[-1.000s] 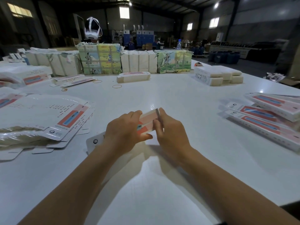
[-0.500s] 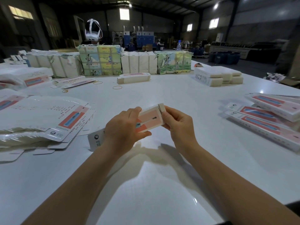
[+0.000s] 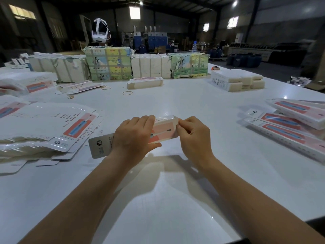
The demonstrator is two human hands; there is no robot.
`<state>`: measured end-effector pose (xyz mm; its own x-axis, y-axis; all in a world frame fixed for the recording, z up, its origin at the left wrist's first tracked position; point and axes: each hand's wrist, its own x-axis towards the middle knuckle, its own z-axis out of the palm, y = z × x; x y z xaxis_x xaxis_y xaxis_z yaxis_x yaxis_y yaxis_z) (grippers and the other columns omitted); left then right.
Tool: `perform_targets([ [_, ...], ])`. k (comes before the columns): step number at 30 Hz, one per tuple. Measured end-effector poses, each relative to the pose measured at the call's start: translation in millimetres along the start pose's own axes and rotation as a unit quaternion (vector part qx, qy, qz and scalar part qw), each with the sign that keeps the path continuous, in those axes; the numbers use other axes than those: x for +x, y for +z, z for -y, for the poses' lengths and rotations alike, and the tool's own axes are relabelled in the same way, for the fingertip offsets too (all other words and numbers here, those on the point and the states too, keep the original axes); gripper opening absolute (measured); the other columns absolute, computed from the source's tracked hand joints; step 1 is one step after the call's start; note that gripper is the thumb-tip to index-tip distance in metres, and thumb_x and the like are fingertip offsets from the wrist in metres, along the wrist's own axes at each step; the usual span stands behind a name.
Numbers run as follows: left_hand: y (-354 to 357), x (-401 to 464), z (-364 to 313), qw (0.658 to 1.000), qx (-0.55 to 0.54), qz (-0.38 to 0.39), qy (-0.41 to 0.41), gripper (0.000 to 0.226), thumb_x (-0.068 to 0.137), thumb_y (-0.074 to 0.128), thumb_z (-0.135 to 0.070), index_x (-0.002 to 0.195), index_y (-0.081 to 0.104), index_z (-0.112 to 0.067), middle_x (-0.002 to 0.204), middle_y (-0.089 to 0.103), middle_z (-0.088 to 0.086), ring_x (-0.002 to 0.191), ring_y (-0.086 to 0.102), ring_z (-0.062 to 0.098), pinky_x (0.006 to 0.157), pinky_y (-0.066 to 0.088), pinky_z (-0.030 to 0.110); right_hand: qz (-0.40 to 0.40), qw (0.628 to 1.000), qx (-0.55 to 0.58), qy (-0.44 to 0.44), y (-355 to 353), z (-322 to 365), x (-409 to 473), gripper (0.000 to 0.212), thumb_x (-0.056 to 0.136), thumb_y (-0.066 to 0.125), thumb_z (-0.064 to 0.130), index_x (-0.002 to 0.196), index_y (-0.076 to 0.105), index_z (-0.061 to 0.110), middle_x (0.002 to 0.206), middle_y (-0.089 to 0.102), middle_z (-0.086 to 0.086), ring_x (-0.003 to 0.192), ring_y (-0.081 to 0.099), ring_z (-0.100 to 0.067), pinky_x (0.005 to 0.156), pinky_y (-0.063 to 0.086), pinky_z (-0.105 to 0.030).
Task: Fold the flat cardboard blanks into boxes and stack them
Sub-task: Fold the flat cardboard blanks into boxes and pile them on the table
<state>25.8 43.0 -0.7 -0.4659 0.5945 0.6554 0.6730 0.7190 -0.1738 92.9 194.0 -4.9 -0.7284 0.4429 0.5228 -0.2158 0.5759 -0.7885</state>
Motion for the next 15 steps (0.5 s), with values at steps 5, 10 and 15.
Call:
perform_targets([
  [5, -1.7, -0.4, -5.2, 1.0, -0.015, 0.011, -0.02, 0.078, 0.041, 0.093, -0.042, 0.1, 0.066, 0.002, 0.08, 0.068, 0.012, 0.06, 0.063, 0.03, 0.05, 0.049, 0.031, -0.031, 0.989, -0.113, -0.091, 3.3, 1.2, -3.2, 0.024, 0.091, 0.053, 0.015, 0.075, 0.071, 0.013, 0.065, 0.039, 0.01, 0.058, 0.047, -0.005, 0.058, 0.033, -0.009],
  [10, -0.8, -0.1, -9.6, 1.0, -0.011, 0.017, -0.019, 0.078, 0.039, 0.093, -0.045, 0.097, 0.067, 0.0, 0.075, 0.067, 0.01, 0.056, 0.061, 0.029, 0.046, 0.045, 0.028, -0.031, 0.964, -0.23, -0.127, 1.7, -0.8, -2.4, 0.02, 0.091, 0.056, 0.013, 0.077, 0.07, 0.008, 0.069, 0.046, 0.001, 0.055, 0.046, -0.02, 0.054, 0.025, -0.022],
  [15, -0.7, 1.2, -12.5, 0.999, -0.021, 0.02, -0.03, 0.077, 0.043, 0.091, -0.046, 0.1, 0.067, -0.001, 0.077, 0.068, 0.01, 0.058, 0.062, 0.029, 0.046, 0.047, 0.031, -0.042, 0.996, -0.077, -0.034, -1.8, 2.2, 2.2, 0.015, 0.089, 0.061, 0.017, 0.089, 0.077, 0.018, 0.077, 0.064, -0.005, 0.071, 0.057, -0.017, 0.066, 0.041, -0.026],
])
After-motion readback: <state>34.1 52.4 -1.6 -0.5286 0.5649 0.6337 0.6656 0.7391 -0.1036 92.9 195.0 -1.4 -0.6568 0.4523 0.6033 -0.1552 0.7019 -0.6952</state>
